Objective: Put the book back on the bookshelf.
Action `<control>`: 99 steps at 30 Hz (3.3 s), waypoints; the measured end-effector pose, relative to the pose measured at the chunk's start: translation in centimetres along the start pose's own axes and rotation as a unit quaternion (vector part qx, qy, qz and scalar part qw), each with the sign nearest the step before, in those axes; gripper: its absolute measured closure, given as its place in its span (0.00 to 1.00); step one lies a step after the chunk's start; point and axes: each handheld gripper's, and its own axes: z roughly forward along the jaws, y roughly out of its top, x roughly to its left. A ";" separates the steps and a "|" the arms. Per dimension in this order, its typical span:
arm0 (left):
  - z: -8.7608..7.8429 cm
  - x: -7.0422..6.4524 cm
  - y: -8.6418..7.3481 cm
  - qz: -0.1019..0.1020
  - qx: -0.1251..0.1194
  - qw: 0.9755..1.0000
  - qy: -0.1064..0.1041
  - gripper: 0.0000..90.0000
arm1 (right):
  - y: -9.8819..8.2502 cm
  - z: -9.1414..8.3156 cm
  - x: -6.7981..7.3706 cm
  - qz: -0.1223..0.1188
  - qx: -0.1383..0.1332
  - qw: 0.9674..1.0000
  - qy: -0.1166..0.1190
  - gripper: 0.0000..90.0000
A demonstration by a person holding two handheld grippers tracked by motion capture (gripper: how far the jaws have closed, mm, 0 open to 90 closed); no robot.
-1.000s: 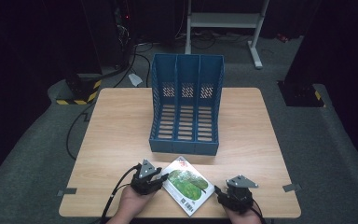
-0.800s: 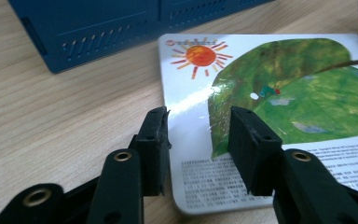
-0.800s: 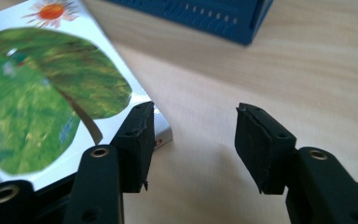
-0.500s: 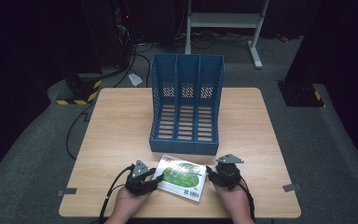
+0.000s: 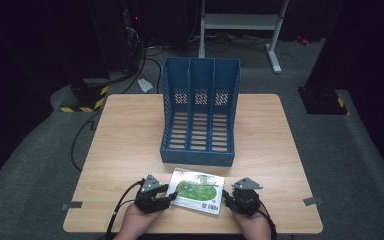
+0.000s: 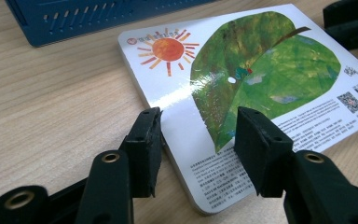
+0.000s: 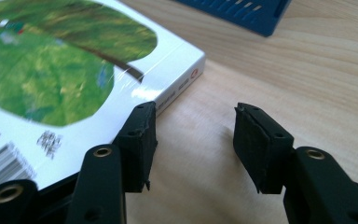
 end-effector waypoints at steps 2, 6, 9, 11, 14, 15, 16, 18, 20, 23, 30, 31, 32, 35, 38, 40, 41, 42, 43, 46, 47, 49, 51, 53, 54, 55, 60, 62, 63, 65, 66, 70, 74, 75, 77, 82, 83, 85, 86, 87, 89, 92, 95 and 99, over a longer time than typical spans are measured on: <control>0.0 -0.2 0.0 0.001 0.000 1.000 -0.005 0.57 | 0.5 0.5 -0.7 0.015 -0.001 1.000 0.001 0.56; 0.1 -1.0 -0.1 0.020 0.005 1.000 -0.013 0.55 | 1.6 1.5 -1.8 0.030 -0.005 1.000 -0.003 0.58; 0.2 -1.4 -0.1 0.024 0.008 1.000 -0.016 0.54 | 1.9 1.9 -2.2 0.032 -0.006 0.999 -0.006 0.59; 0.2 -1.3 0.0 0.024 0.007 1.000 -0.016 0.54 | 2.0 1.9 -2.3 0.031 -0.006 0.999 -0.007 0.55; 0.2 -1.2 0.0 0.014 0.004 1.000 -0.008 0.53 | 1.6 1.4 -2.2 0.025 -0.007 1.000 -0.009 0.52; 0.2 -1.2 0.0 0.014 0.004 1.000 -0.008 0.51 | 1.6 1.4 -2.2 0.025 -0.007 1.000 -0.009 0.52; 0.1 -1.0 0.1 0.012 -0.003 1.000 -0.004 0.50 | 1.1 0.4 -2.0 0.017 -0.017 1.000 -0.015 0.50; 0.0 -1.0 0.1 0.009 -0.011 1.000 0.000 0.47 | 0.6 -0.7 -1.8 0.019 -0.030 0.999 -0.012 0.47; 0.1 -0.9 0.1 0.008 -0.019 1.000 0.004 0.45 | 0.1 -1.5 -1.7 0.024 -0.037 0.999 -0.003 0.44; 0.3 -0.9 0.2 0.004 -0.020 1.000 0.003 0.42 | -0.5 -2.6 -0.7 0.028 -0.054 0.998 0.013 0.38; 0.8 -1.0 0.6 0.000 -0.024 1.000 0.014 0.40 | -0.6 -1.5 0.9 0.026 -0.039 0.996 0.077 0.29; 0.9 -1.1 0.6 0.000 -0.022 1.000 0.018 0.39 | -0.5 -1.2 0.9 0.033 -0.033 0.995 0.088 0.28; 1.0 -1.1 0.6 0.000 -0.020 1.000 0.018 0.38 | -0.5 -0.9 0.9 0.037 -0.029 0.994 0.096 0.28; 1.2 -1.0 0.6 -0.003 -0.014 1.000 0.021 0.36 | -0.4 0.0 1.5 0.032 -0.012 0.993 0.117 0.24; 1.2 -0.7 0.6 -0.001 -0.009 0.999 0.035 0.34 | -0.2 0.2 2.3 0.010 -0.008 0.992 0.128 0.24; 1.0 -0.2 0.5 -0.014 -0.007 0.999 0.036 0.34 | -0.2 0.3 2.9 0.008 -0.008 0.992 0.129 0.23; 0.9 0.1 0.4 -0.023 -0.004 0.999 0.035 0.34 | -0.1 0.4 3.2 0.006 -0.007 0.992 0.129 0.22; 0.8 0.4 0.4 -0.026 -0.002 0.999 0.035 0.33 | 0.0 0.5 3.4 0.003 -0.008 0.992 0.127 0.21; 0.7 0.6 0.3 -0.029 -0.004 0.999 0.039 0.33 | 0.1 0.6 3.5 0.002 -0.008 0.992 0.126 0.20; 0.4 0.8 0.1 -0.034 -0.006 0.999 0.039 0.35 | 0.3 0.9 3.8 0.000 -0.006 0.992 0.125 0.18; 0.4 0.8 0.1 -0.034 -0.006 0.999 0.039 0.36 | 0.4 0.9 3.9 -0.005 -0.004 0.992 0.125 0.17; 0.4 0.8 0.0 -0.034 -0.009 0.999 0.037 0.36 | 0.5 1.1 4.3 -0.023 -0.003 0.992 0.125 0.14; 0.4 0.8 0.0 -0.035 -0.010 0.999 0.038 0.36 | 0.5 1.1 4.8 -0.036 0.000 0.993 0.116 0.13; 0.4 0.8 0.0 -0.038 -0.012 0.998 0.041 0.35 | 0.5 1.1 4.9 -0.041 -0.001 0.993 0.114 0.14; 0.4 0.8 0.0 -0.038 -0.013 0.998 0.043 0.35 | 0.4 1.1 4.8 -0.041 -0.001 0.993 0.115 0.14; 0.4 0.7 0.0 -0.041 -0.013 0.998 0.044 0.35 | 0.4 1.1 4.8 -0.038 0.000 0.992 0.116 0.15; 0.4 0.7 0.0 -0.046 -0.015 0.998 0.047 0.37 | 0.1 0.8 4.8 -0.049 -0.003 0.991 0.123 0.15; 0.4 0.9 0.0 -0.071 -0.020 0.996 0.040 0.38 | 0.1 0.8 4.9 -0.047 -0.003 0.991 0.123 0.15; 0.4 0.9 0.0 -0.075 -0.021 0.996 0.042 0.38 | 0.1 0.8 4.8 -0.046 -0.004 0.991 0.123 0.15; 0.3 1.0 -0.1 -0.079 -0.023 0.996 0.043 0.42 | 0.1 0.9 4.8 -0.044 -0.006 0.991 0.125 0.15; 0.2 1.0 -0.1 -0.082 -0.024 0.995 0.042 0.43 | 0.1 0.8 4.8 -0.042 -0.007 0.991 0.125 0.16; 0.1 1.0 -0.1 -0.094 -0.031 0.994 0.038 0.44 | 0.0 0.8 4.8 -0.044 -0.008 0.991 0.122 0.16; -0.1 1.0 -0.1 -0.096 -0.040 0.994 0.037 0.45 | 0.0 0.8 4.7 -0.041 -0.007 0.991 0.126 0.16; -0.2 1.0 0.0 -0.097 -0.042 0.994 0.036 0.45 | 0.0 0.8 4.7 -0.041 -0.007 0.991 0.127 0.16; -0.4 1.0 0.0 -0.097 -0.046 0.994 0.037 0.46 | 0.0 0.8 4.7 -0.039 -0.007 0.991 0.128 0.16; -1.0 1.0 0.2 -0.102 -0.066 0.992 0.026 0.48 | 0.0 0.8 4.6 -0.039 -0.007 0.991 0.130 0.16; -1.1 1.0 0.3 -0.099 -0.071 0.992 0.026 0.48 | 0.0 0.8 4.6 -0.039 -0.007 0.991 0.130 0.15; -1.3 0.9 0.3 -0.095 -0.080 0.992 0.026 0.49 | 0.0 0.8 4.6 -0.038 -0.006 0.991 0.132 0.15; -1.4 0.9 0.4 -0.094 -0.082 0.992 0.026 0.49 | 0.0 0.8 4.6 -0.039 -0.007 0.990 0.132 0.14; -1.5 0.8 0.4 -0.096 -0.087 0.991 0.022 0.49 | 0.0 0.8 4.6 -0.040 -0.007 0.990 0.133 0.13; -1.7 0.8 0.5 -0.091 -0.094 0.991 0.020 0.50 | 0.1 0.9 4.7 -0.043 -0.005 0.990 0.133 0.12; -1.9 0.7 0.7 -0.088 -0.103 0.991 0.017 0.50 | 0.1 0.8 4.7 -0.042 0.001 0.990 0.136 0.11; -2.1 0.6 0.8 -0.084 -0.109 0.990 0.015 0.50 | 0.1 0.8 4.9 -0.049 0.003 0.990 0.131 0.10; -2.2 0.7 0.9 -0.081 -0.110 0.991 0.013 0.50 | 0.1 0.8 5.1 -0.055 0.005 0.991 0.125 0.09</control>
